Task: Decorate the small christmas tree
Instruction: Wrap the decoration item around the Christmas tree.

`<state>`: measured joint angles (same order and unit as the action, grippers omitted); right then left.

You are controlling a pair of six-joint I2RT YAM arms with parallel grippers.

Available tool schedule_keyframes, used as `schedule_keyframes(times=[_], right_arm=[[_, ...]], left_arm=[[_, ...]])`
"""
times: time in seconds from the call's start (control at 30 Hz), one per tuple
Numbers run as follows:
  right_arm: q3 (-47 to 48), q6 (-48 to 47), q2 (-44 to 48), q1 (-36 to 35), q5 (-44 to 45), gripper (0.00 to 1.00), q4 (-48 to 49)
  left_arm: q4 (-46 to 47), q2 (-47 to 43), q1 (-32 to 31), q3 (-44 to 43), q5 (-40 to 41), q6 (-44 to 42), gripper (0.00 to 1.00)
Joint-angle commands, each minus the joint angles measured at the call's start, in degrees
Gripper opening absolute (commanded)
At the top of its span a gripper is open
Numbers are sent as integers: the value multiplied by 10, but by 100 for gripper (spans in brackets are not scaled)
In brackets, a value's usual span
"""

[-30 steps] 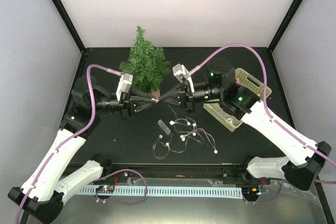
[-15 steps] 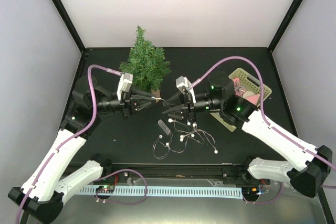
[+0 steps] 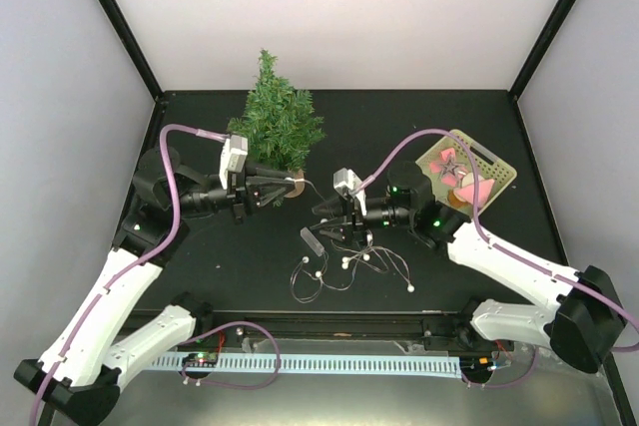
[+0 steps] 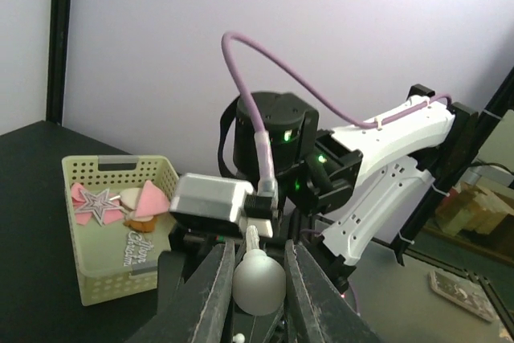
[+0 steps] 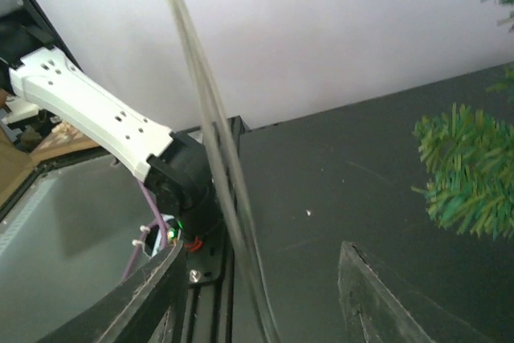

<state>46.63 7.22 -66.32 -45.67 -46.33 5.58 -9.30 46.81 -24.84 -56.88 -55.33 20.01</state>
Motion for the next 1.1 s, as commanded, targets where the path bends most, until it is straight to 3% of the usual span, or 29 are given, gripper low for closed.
schedule_keyframes(times=[0.0,0.07,0.17,0.23,0.4,0.57,0.67,1.07], right_arm=[[-32,-1,0,-3,18,49,86],[-37,1,4,-3,37,37,85],[-34,1,25,-2,90,10,62],[-23,10,47,-2,135,1,46],[63,14,67,-2,221,1,-6],[218,-29,-8,0,293,1,-117],[282,-23,-50,11,298,1,-128],[550,-47,-243,43,276,1,-201]], left_arm=[[20,-5,-2,-26,23,3,13],[9,-3,-2,-35,27,-6,14],[-25,-1,-1,-53,53,-26,14],[-38,0,0,-62,85,-25,15],[-38,17,11,-94,137,-11,14],[-44,40,37,-140,232,-12,15],[-40,58,57,-157,273,-12,16],[49,138,159,-177,245,64,16]])
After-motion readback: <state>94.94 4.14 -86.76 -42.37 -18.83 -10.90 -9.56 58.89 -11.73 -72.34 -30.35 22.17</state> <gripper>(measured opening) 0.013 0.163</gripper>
